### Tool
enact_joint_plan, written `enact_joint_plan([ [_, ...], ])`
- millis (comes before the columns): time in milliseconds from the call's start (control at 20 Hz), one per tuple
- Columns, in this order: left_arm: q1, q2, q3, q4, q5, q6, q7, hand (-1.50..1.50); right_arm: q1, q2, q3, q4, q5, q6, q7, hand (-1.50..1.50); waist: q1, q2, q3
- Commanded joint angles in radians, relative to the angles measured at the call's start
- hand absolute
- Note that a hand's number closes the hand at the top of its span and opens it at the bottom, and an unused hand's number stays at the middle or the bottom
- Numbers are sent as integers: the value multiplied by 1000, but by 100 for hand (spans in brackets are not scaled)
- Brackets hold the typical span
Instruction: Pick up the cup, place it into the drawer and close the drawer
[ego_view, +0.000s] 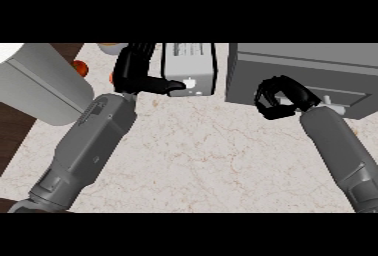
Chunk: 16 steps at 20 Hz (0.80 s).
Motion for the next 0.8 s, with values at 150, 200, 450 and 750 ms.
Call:
enact_joint_plan([
  [150, 42, 27, -13, -31, -3, -49, 1, -150, -163, -119, -101, 49, -30, -44, 68, 150, 46, 21, -5],
  [200, 51, 29, -14, -27, 2, -65, 8, -150, -171, -123, -110, 36, -44, -33, 67, 150, 50, 24, -6],
  [450, 55, 29, -7, -46, 11, -67, 11, -150, -176, -148, -126, 3, -77, 23, 81, 150, 70, 20, -7],
  [750, 65, 44, -5, -60, 18, -94, 17, -150, -145, -174, -129, -18, -97, 72, 79, 150, 70, 26, -7],
])
